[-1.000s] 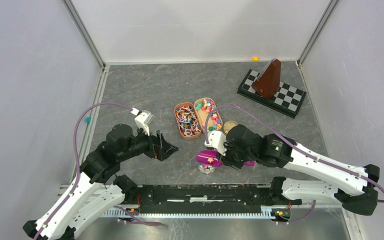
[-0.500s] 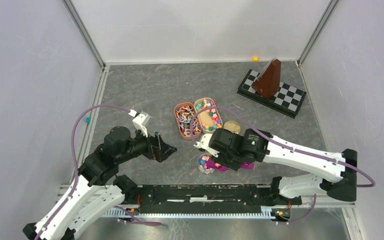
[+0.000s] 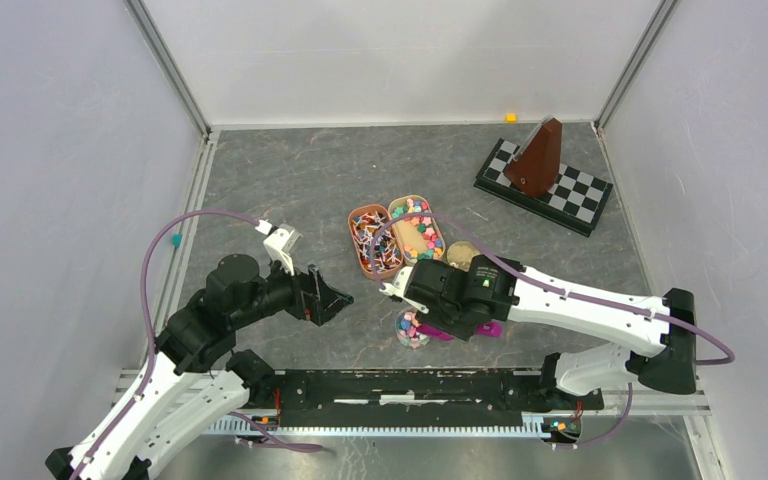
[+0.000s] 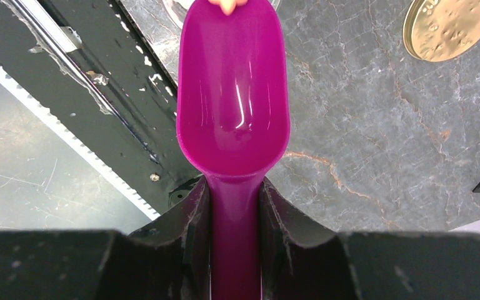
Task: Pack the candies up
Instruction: Place the fake candies in the packing bottle, then scoop the fake candies from the storage box.
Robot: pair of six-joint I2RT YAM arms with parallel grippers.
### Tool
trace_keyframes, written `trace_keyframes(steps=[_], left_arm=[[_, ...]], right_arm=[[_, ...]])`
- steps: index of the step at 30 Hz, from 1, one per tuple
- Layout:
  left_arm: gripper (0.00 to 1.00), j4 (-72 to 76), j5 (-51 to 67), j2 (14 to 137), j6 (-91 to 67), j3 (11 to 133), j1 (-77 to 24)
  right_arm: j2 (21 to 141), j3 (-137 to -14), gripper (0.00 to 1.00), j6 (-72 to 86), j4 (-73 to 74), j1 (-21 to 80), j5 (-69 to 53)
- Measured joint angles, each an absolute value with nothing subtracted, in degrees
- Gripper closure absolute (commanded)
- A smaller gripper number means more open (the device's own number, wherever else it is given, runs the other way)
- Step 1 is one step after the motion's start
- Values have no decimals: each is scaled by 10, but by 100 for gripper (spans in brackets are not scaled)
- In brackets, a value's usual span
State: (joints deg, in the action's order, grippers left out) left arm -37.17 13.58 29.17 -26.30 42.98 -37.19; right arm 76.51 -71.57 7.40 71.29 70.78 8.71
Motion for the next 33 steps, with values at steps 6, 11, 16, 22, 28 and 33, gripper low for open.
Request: trace_keyframes(steps=[6, 11, 16, 22, 28, 33], left_arm=[[0, -371, 136, 292, -263, 429, -372], [0, -371, 136, 292, -263, 428, -372], [0, -372, 136, 291, -263, 428, -372], [0, -371, 136, 286, -263, 428, -372], [0, -371, 136, 279, -263, 427, -372], [0, -371, 135, 272, -263, 427, -372]], right_arm=[[784, -716, 100, 77, 713, 712, 93], [785, -724, 100, 77, 716, 713, 100], [785, -758, 100, 79, 717, 713, 128], [813, -829, 100, 82, 713, 708, 176], [885, -882, 100, 74, 694, 674, 201], [947, -920, 100, 57, 680, 640, 211]])
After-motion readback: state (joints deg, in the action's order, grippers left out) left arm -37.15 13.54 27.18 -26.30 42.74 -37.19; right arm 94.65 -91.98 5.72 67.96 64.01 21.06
